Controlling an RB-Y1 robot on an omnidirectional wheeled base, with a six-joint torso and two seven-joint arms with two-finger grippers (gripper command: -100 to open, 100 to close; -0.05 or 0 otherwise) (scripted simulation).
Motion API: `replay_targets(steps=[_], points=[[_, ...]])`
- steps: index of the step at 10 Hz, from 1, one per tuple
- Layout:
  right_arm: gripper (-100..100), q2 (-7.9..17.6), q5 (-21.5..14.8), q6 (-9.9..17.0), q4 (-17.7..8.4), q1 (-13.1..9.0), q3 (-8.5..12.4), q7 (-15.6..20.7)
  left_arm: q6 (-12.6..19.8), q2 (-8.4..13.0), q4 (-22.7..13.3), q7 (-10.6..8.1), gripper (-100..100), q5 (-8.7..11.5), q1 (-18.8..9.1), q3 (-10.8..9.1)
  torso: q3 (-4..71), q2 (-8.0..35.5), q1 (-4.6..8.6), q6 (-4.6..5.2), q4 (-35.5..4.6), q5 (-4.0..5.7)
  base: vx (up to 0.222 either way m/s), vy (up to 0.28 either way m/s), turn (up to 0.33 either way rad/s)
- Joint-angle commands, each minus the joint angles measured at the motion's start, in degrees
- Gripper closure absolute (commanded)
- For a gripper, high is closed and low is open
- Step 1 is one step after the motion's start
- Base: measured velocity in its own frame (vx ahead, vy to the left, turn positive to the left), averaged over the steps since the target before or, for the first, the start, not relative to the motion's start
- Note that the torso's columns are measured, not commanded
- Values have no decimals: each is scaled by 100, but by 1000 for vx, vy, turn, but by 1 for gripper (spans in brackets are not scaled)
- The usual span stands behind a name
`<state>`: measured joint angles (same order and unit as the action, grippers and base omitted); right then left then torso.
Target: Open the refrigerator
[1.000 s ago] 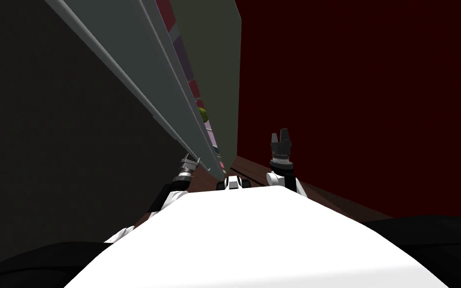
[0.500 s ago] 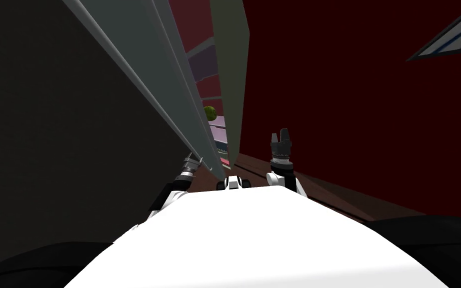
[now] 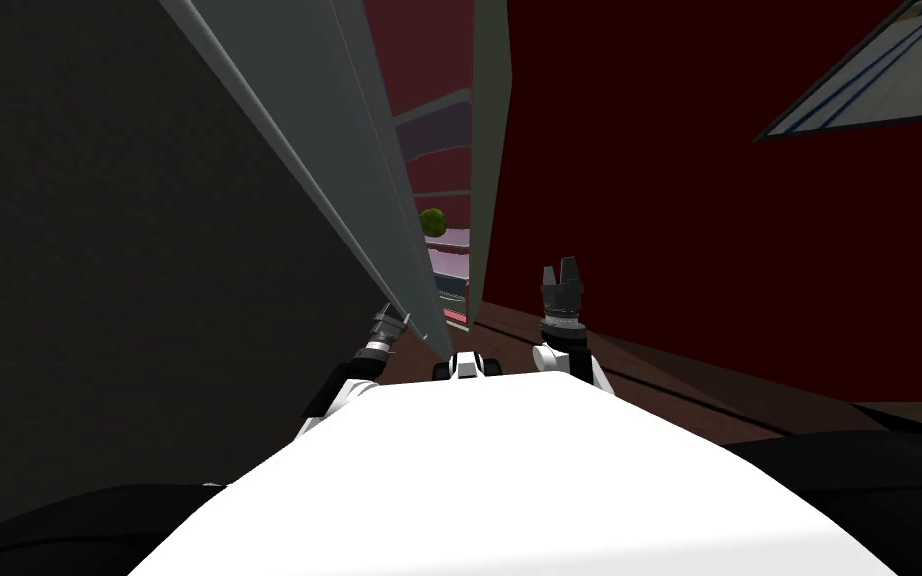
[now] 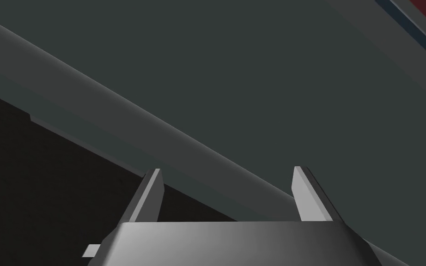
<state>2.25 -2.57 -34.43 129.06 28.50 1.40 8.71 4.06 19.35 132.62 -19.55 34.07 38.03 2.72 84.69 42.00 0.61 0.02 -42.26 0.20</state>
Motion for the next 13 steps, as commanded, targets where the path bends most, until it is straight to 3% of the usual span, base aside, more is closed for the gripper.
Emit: replay_targets(steps=[1, 2, 5, 7, 13], points=[[0, 1, 0, 0, 1, -1, 0, 0, -46, 184, 23, 9, 100, 36, -36, 169, -1, 13, -23, 12, 1, 1, -107, 332, -226], [0, 2, 0, 0, 0, -2, 1, 0, -46, 184, 23, 9, 100, 36, -36, 169, 0, 22, -87, 7, -10, -2, -98, 276, -91], [0, 2, 0, 0, 0, -2, 2, 0, -91, 368, 46, 18, 100, 71, -71, 337, 13, -3, -91, 5, -8, -7, -117, 301, -125], [0, 2, 0, 0, 0, -1, 1, 0, -137, 553, 69, 26, 100, 107, -107, 506, 25, -32, -62, 7, -4, -5, -118, 304, -171], [0, 1, 0, 0, 0, 1, 1, 0, -205, 829, 103, 40, 100, 160, -161, 759, -8, 15, -3, 28, -2, -3, -100, 233, -91]])
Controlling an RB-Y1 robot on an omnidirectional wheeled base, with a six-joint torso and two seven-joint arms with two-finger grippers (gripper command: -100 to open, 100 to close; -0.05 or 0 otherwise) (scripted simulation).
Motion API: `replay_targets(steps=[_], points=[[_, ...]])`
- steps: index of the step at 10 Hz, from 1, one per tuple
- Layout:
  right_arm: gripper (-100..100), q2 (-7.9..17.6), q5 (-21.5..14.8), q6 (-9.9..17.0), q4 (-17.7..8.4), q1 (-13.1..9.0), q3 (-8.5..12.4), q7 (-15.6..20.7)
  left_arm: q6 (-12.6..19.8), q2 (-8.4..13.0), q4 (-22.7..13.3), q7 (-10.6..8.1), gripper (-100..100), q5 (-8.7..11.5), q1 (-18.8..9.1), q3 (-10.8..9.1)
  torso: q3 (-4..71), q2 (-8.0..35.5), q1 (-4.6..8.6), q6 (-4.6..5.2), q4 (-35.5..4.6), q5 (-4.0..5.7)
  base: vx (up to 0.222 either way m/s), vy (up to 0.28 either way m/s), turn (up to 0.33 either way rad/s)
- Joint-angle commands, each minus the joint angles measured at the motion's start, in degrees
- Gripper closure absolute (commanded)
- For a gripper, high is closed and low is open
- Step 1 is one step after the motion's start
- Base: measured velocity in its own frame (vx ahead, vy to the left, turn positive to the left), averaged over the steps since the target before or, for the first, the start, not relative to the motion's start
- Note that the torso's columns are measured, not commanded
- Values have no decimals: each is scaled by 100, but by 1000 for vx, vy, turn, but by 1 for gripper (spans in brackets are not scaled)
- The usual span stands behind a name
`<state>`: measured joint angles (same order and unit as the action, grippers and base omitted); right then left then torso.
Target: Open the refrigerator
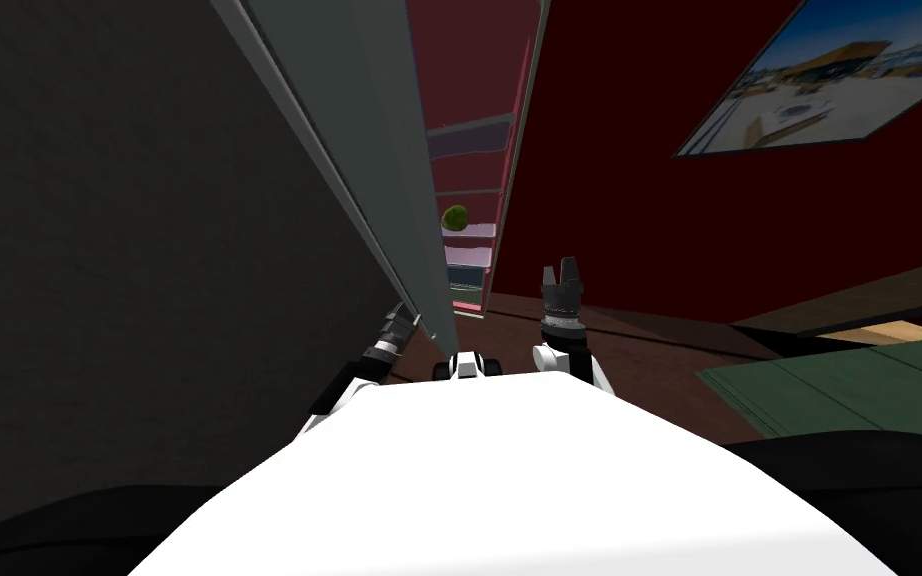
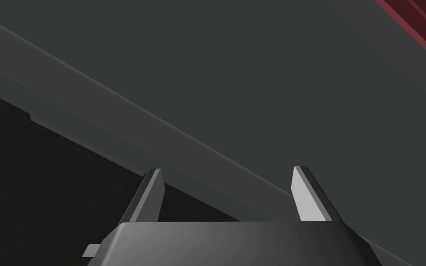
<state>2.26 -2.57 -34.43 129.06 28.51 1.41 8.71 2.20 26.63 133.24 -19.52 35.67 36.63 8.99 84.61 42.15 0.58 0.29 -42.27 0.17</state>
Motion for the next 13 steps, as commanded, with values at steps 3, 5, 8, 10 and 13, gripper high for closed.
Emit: replay_targets(steps=[3, 5, 8, 10, 13], points=[[0, 0, 0, 0, 0, 0, 0, 0, -36, 160, 70, 26, 100, 22, -28, 167, -13, 27, 16, -18, -2, 6, -68, 219, -102], [0, 0, 0, 0, 0, 0, -1, 0, -68, 243, 80, 32, 100, 35, -61, 256, -15, 35, -14, -7, -8, 4, -59, 179, -119], [0, 0, 0, 0, 0, 0, 0, 0, -133, 407, 98, 48, 100, 56, -113, 428, -23, 41, 28, 4, -8, 7, -75, 213, -109], [0, 0, 0, 0, 0, 0, 0, 0, -166, 489, 107, 57, 100, 66, -139, 514, -28, 45, 52, 16, -1, 9, -70, 219, -99], [0, -2, 0, 0, 0, 1, -1, 0, -166, 489, 107, 57, 100, 66, -139, 514, -20, 32, 91, 20, 5, 19, -31, 106, -12]])
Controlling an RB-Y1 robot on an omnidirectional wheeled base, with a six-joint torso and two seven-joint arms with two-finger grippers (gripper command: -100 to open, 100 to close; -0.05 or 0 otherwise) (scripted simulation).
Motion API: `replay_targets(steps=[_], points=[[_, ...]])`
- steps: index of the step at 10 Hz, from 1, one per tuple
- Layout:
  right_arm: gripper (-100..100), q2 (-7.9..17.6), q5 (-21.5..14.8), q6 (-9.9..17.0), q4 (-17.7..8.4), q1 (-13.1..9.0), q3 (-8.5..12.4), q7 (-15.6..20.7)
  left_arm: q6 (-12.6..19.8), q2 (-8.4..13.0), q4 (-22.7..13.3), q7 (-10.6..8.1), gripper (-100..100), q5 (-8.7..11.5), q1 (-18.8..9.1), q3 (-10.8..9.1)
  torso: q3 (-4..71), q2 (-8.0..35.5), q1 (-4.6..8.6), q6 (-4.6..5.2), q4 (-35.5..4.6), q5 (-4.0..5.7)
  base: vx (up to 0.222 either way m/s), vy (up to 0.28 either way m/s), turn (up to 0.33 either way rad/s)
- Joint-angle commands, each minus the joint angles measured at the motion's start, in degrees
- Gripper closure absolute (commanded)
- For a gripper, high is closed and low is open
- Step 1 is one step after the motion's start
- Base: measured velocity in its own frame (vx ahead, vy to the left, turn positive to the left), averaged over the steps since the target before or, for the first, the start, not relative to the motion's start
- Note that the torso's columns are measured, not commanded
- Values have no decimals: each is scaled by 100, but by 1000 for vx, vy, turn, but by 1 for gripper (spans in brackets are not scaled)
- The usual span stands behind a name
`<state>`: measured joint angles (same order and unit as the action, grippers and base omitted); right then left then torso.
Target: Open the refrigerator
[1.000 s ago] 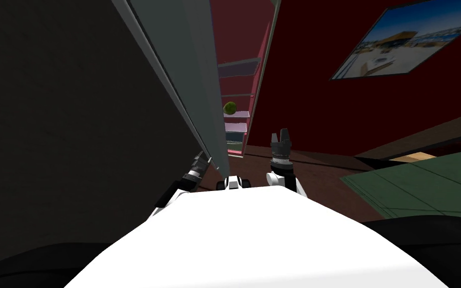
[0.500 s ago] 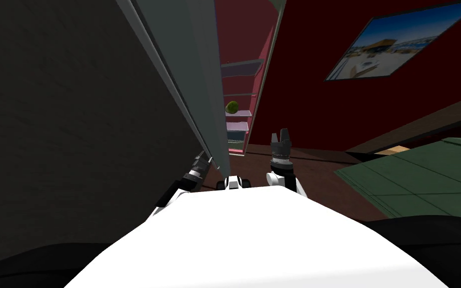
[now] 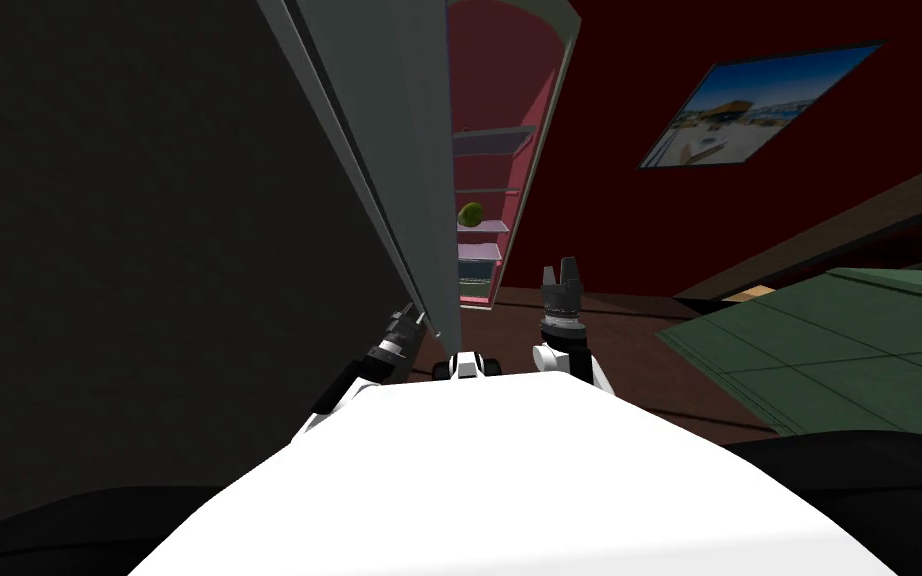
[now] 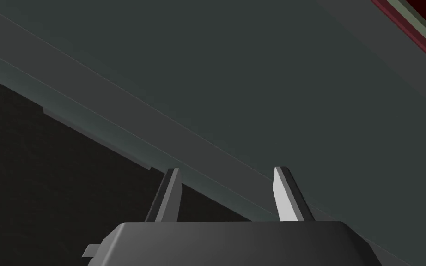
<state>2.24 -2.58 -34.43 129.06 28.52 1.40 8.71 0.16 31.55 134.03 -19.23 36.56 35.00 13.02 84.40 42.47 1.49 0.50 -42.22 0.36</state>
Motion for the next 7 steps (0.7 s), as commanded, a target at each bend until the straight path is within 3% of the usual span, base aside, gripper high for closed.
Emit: replay_targets(steps=[1, 4, 6, 7], points=[[0, -1, 0, 0, 0, 0, -1, 0, 39, -3, 28, 27, 100, -23, 23, 110, 3, -4, -1, 2, 1, 0, 2, -3, 15], [0, -1, 0, 0, 1, 0, -1, 0, 39, -3, 28, 27, 100, -23, 23, 110, 26, -34, -148, -44, 0, -37, 0, -1, -13], [0, -1, 0, 0, 0, 0, -1, 0, 39, -3, 28, 27, 100, -23, 23, 110, 17, -20, -155, -50, -6, -39, 7, -22, 9], [0, -1, 0, 0, 0, 0, -1, 0, 4, 93, 42, 33, 100, -15, -6, 214, 15, -16, -153, -50, -7, -37, -46, 144, -181]])
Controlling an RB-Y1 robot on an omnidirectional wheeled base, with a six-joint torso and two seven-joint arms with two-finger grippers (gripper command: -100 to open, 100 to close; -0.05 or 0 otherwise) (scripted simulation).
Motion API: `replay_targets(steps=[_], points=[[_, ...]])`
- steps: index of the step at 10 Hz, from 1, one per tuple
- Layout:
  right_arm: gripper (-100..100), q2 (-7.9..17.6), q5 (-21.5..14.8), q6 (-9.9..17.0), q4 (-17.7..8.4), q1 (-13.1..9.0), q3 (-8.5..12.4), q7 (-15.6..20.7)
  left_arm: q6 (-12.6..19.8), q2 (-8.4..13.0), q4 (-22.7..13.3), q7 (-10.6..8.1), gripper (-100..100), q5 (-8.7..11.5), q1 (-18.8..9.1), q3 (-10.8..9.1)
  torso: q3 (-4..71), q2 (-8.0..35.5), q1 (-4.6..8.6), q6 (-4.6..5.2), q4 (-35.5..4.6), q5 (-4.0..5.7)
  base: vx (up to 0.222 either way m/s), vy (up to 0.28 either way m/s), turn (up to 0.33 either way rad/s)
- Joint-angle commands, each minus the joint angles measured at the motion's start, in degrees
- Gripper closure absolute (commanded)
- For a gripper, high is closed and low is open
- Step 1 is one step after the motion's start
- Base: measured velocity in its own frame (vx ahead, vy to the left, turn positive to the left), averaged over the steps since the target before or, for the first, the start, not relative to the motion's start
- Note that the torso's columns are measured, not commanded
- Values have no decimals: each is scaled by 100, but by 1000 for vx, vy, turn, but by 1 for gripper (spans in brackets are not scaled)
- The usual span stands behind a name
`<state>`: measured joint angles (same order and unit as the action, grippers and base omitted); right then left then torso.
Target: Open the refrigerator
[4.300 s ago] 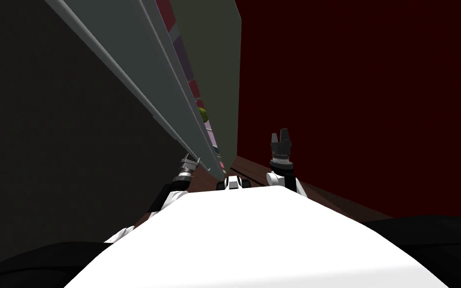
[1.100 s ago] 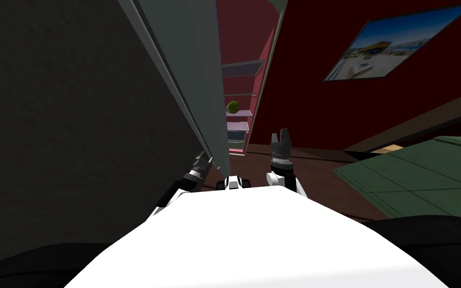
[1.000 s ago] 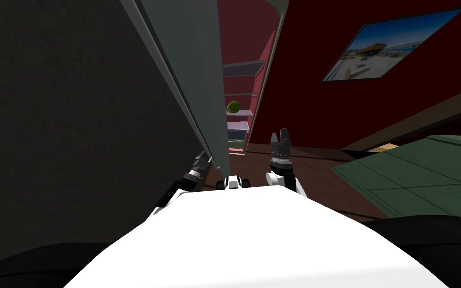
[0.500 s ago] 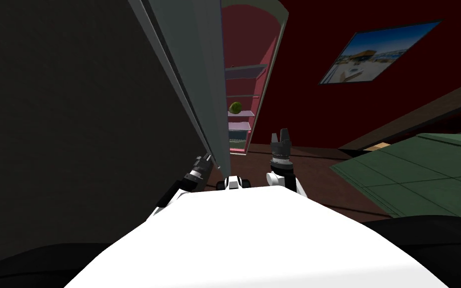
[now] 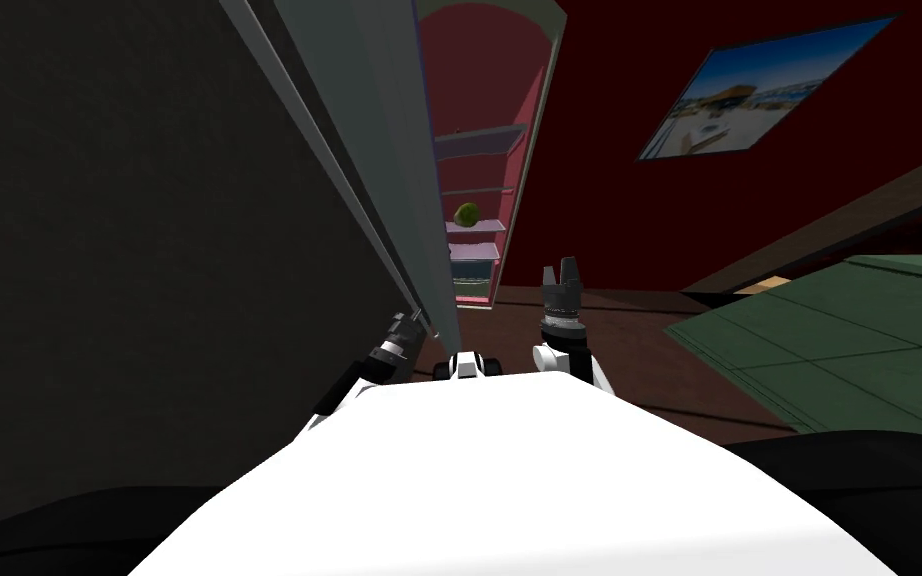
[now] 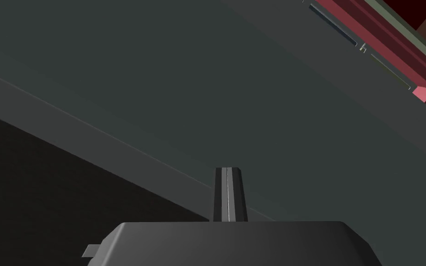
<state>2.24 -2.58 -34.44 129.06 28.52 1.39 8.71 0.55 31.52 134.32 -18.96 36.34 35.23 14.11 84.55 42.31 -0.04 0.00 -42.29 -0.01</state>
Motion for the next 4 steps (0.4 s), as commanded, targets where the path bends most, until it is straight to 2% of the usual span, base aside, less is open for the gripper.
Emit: replay_targets(steps=[1, 3, 4], points=[[0, 2, 0, 0, 0, -2, 1, 0, -36, 96, 13, 7, 100, 7, -28, 105, -8, 15, -46, 3, -4, -11, -71, 245, -110], [0, 3, 0, 1, -1, -1, 3, 0, -72, 192, 25, 14, 100, 14, -57, 210, -5, 7, -30, -1, -2, -10, -64, 238, -95], [0, 3, 0, 1, -1, -1, 2, 0, 4, 316, 301, -4, -100, 103, 114, 85, 2, -4, 5, 1, 1, 0, -20, 95, 104]])
